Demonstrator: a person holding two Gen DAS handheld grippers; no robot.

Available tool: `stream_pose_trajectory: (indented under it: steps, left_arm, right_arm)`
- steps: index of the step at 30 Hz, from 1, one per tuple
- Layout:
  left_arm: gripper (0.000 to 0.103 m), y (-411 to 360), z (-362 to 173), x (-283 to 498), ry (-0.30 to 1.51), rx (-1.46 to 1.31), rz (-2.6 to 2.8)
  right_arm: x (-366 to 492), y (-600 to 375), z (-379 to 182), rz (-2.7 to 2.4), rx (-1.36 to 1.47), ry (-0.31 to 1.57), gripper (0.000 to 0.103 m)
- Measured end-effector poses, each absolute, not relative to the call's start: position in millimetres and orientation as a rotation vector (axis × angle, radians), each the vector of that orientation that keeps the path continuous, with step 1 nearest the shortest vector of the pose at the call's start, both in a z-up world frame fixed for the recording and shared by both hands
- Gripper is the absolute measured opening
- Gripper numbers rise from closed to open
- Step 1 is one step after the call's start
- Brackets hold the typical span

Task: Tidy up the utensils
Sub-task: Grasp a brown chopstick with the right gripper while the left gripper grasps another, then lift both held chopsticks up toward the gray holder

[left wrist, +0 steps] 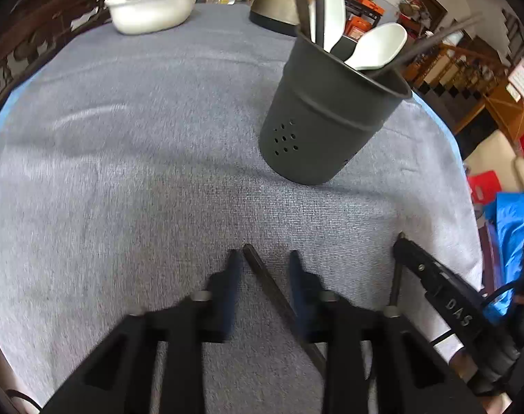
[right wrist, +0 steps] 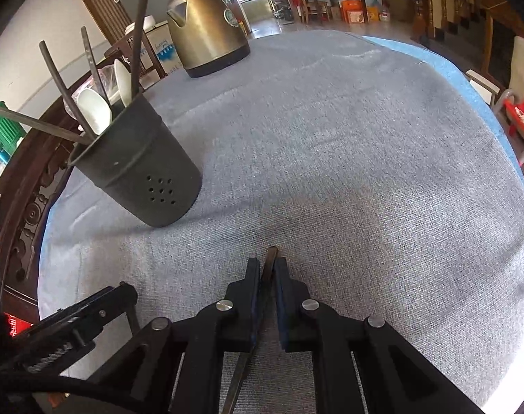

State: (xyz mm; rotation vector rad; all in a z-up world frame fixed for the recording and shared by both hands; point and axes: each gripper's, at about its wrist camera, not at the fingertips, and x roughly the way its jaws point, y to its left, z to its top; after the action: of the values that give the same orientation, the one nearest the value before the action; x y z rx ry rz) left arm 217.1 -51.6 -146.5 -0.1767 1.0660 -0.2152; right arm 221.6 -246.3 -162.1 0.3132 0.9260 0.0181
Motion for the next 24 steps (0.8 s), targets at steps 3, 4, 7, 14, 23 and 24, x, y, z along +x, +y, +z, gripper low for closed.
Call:
stream_pose_trajectory:
  steps: [3, 4, 7, 14, 23, 24]
  left_arm:
    - [0.012, -63.1, -149.3, 227.8, 1.055, -0.188, -0.248]
    - [0.010, -62.2, -149.3, 228.6, 1.057, -0.195, -0.254]
    - [0.000, -52.6, -143.6, 226.1, 1.046, -0.207, -0.263]
    - [0.000, -37.7, -100.5, 209.0, 0.908, -0.195, -0.284]
    - [0.002, -5.9, -96.8, 207.2, 0.993, -0.299, -0.274]
    - [0.009, -9.3, -104.1, 208.9, 1.032, -0.296, -0.281]
  right_arm:
    - [221.4, -244.6, -161.6, 0.019, 0.291, 0.926, 0.011]
    - [221.1, -244.0, -161.4, 0.019, 0.287, 0.925, 0.010]
    - [218.9, -249.0, -161.5, 0.054, 0.339, 0.927, 0.009]
    - [195.0, -261.5, -136.5, 0.115, 0.409, 0.791, 0.008]
    - [172.0, -266.8, -101.1, 0.138, 0.425, 0.662, 0.007]
    - [172.2, -266.7, -102.3, 0.139, 0.431, 0.665, 0.007]
